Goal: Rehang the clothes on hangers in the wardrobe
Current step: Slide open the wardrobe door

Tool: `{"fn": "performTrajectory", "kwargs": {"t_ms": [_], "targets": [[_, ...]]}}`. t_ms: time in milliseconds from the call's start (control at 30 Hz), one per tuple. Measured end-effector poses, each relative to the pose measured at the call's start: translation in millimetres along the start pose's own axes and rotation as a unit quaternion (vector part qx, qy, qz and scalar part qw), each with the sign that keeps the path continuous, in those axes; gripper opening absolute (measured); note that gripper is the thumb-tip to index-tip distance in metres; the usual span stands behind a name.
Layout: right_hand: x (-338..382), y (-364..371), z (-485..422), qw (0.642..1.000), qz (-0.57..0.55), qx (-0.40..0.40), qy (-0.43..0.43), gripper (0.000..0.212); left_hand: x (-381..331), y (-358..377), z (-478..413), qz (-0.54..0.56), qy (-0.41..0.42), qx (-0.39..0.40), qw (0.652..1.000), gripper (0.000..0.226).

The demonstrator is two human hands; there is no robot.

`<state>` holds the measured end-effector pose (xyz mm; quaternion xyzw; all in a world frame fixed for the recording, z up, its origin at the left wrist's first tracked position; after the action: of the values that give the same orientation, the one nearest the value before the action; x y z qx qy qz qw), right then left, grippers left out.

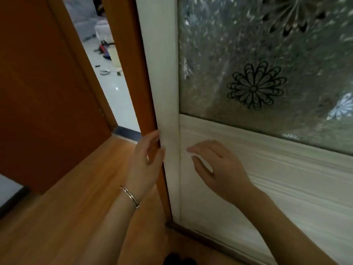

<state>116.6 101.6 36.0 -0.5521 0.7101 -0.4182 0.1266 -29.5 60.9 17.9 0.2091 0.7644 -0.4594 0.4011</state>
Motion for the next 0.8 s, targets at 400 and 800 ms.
{"fn": "performTrajectory", "kwargs": {"t_ms": [400,800], "targets": [[-0.9,-51.6,-56.1,0.898,0.386,-0.205,-0.061,0.049,-39.0,10.5,-28.2,-0.064,0.153,-0.131,0.977,0.069],[-12.2,-60.5,-45.2,0.881,0.421,-0.201,-0.078,0.052,-44.2,3.3,-32.9,0.117,0.14,-0.155,0.971,0.042]]}}
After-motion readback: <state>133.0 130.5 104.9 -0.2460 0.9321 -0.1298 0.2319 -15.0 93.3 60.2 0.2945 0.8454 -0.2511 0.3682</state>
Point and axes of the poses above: each hand's wrist, its own z-axis away from the middle knuckle, its own y-axis out of the palm, x = y × z, the point moved 7 cm from there along -z, towards the middle knuckle, and after that the axes turned 4 degrees about -z, right-handed, at the moved point
